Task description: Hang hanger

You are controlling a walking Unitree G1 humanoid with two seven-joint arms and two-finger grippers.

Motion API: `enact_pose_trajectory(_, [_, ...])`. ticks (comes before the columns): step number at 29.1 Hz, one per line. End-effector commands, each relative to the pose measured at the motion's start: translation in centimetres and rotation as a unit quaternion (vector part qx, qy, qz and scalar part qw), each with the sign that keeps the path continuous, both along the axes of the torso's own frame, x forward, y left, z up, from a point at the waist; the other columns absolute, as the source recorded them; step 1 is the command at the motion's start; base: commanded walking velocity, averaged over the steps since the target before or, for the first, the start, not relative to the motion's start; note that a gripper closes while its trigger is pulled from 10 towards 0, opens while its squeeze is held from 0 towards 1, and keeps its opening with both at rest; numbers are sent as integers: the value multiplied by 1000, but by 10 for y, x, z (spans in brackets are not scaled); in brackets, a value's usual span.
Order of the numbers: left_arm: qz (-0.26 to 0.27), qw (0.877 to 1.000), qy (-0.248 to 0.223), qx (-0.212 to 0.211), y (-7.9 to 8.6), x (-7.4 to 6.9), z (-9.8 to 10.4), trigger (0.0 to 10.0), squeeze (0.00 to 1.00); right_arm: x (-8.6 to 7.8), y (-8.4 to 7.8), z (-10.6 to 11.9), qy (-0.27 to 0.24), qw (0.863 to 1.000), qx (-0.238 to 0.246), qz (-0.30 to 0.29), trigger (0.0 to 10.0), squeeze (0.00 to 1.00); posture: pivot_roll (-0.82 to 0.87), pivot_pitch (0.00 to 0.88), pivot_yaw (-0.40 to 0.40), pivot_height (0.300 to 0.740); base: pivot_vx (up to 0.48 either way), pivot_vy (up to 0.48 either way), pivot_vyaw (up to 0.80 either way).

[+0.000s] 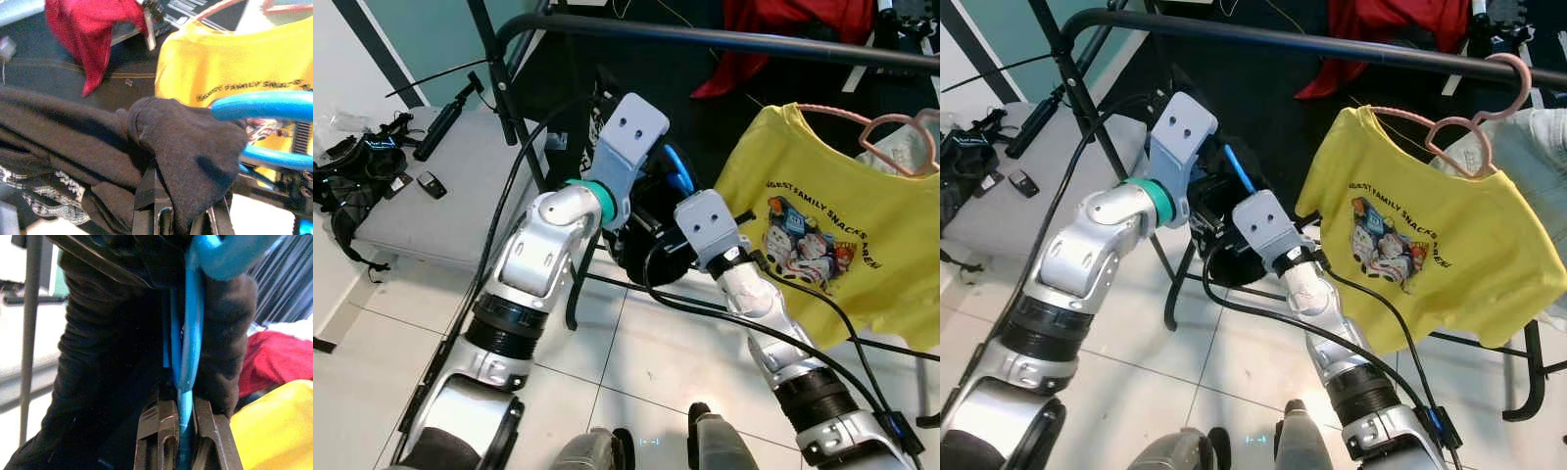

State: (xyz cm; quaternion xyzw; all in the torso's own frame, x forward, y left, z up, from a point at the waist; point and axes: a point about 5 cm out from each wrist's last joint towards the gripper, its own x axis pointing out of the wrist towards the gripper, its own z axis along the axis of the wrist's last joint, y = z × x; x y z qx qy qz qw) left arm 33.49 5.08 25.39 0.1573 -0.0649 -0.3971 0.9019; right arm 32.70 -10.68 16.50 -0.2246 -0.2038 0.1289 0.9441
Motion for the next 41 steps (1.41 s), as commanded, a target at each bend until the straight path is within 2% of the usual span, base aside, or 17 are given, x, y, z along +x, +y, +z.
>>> enact_pose_trajectory(1, [-54,998,-24,-3,-8,-12,6,10000,0,-5,5,5,-29,999,7,10,10000,0,-118,107,180,740,0,0,0])
enact_pose_trajectory(6, [-74,997,-29,-3,-4,-15,8,10000,0,-6,5,7,-41,999,3,11,10000,0,-115,100,187,740,0,0,0])
enact_pose_trajectory(9, [-119,992,-42,-1,2,-22,10,10000,0,-11,12,1,-36,999,1,33,10000,0,-111,89,197,740,0,0,0])
enact_pose_trajectory(13, [-139,989,-44,6,2,-26,6,10000,12,-15,15,-2,-34,998,0,44,10000,0,-117,85,205,740,0,0,0])
enact_pose_trajectory(14, [-148,988,-37,5,1,-27,3,10000,1000,-16,14,-3,-35,998,-1,44,10000,659,-121,83,210,740,0,0,0])
enact_pose_trajectory(16, [-153,988,-33,3,1,-28,1,10000,1000,-16,13,-4,-36,998,-3,44,10000,659,-121,83,210,740,0,0,0])
enact_pose_trajectory(17, [-167,986,-27,2,1,-30,0,10000,1000,-16,9,-5,-37,999,-1,40,10000,1000,-124,81,212,740,0,0,0])
enact_pose_trajectory(22, [-192,981,-22,-3,3,-33,1,10000,1000,-15,6,-4,-38,999,2,36,10000,1000,-126,77,217,740,0,0,0])
enact_pose_trajectory(29, [-188,982,-31,15,12,-31,1,10000,1000,-15,5,-2,-40,999,2,35,10000,1000,-127,74,226,740,0,0,0])
enact_pose_trajectory(30, [-174,984,-37,27,22,-27,1,10000,1000,-15,3,-1,-44,999,1,33,10000,1000,-124,72,230,740,0,0,0])
enact_pose_trajectory(33, [-174,984,-37,27,22,-27,1,10000,1000,-15,3,-1,-44,999,1,33,10000,1000,-124,72,230,740,0,0,0])
enact_pose_trajectory(34, [-160,986,-41,36,32,-23,3,10000,0,-16,-1,0,-49,998,-2,31,10000,1000,-124,73,231,740,0,0,0])
enact_pose_trajectory(35, [-160,986,-41,36,32,-23,3,10000,0,-16,-1,0,-49,998,-2,31,10000,1000,-124,73,231,740,0,0,0])
enact_pose_trajectory(37, [-120,991,-49,42,46,-14,5,10000,0,-18,-7,5,-63,998,-9,26,10000,1000,-122,72,232,740,0,0,0])
enact_pose_trajectory(41, [-90,994,-56,39,50,-7,8,10000,0,-21,-9,11,-77,997,-14,27,10000,1000,-120,71,232,740,0,0,0])
